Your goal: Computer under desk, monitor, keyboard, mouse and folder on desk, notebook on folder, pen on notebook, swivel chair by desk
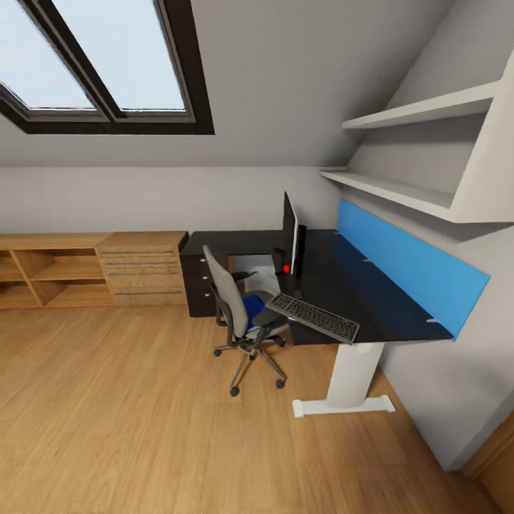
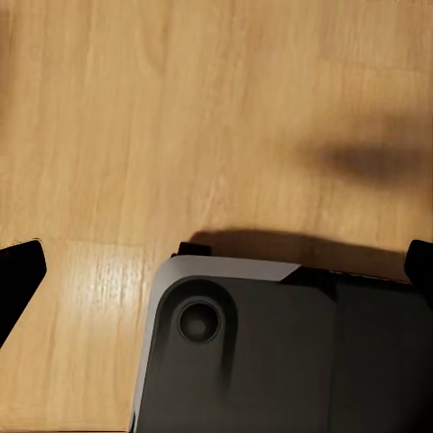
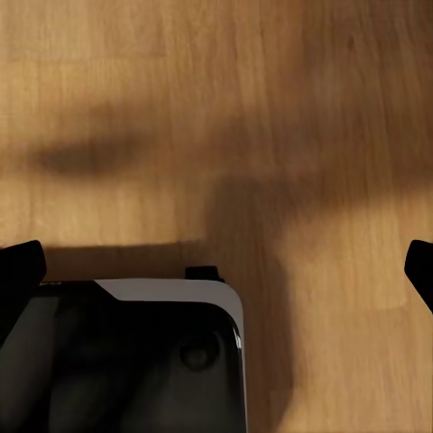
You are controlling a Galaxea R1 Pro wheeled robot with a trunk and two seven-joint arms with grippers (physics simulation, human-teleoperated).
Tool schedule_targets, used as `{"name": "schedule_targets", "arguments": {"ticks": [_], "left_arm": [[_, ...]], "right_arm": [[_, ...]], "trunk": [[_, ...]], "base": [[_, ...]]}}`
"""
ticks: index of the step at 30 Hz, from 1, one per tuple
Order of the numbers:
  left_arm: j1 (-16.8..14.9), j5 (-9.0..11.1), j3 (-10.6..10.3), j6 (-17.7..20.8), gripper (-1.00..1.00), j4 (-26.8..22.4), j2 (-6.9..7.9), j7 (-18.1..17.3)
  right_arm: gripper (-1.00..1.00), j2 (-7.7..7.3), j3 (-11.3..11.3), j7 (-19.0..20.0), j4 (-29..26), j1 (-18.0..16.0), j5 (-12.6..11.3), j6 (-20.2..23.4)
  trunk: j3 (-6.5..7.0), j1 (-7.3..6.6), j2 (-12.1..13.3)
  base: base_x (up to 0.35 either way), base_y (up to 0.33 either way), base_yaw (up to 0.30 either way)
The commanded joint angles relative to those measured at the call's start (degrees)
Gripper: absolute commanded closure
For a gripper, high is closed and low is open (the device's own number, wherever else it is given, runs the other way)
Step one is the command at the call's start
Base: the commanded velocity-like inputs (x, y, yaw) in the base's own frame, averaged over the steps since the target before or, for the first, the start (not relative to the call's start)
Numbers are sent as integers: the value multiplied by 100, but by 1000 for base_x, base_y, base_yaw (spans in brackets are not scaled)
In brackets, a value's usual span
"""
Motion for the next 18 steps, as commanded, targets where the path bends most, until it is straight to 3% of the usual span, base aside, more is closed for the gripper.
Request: {"name": "schedule_targets", "arguments": {"ticks": [1, 6, 12, 18], "left_arm": [[0, 56, 17, -3, -100, -6, -1, -40], [0, 56, 17, -7, -100, -6, -1, -37], [0, 56, 17, -6, -100, -6, -1, -36], [1, 56, 17, -6, -100, -6, -1, -39]], "right_arm": [[-100, 1, 16, -35, 4, -4, 9, -13], [-100, -5, -6, -44, -1, -4, 3, -19], [-100, -8, -13, -48, -5, -4, 2, -21], [-100, -8, -12, -49, -5, -4, 0, -21]], "trunk": [[-10, 2, -7], [-12, 2, -7], [-12, 2, -7], [-12, 2, -7]], "base": [[0, 0, 239], [0, -41, 239], [0, -253, 239], [0, -87, 143]]}}
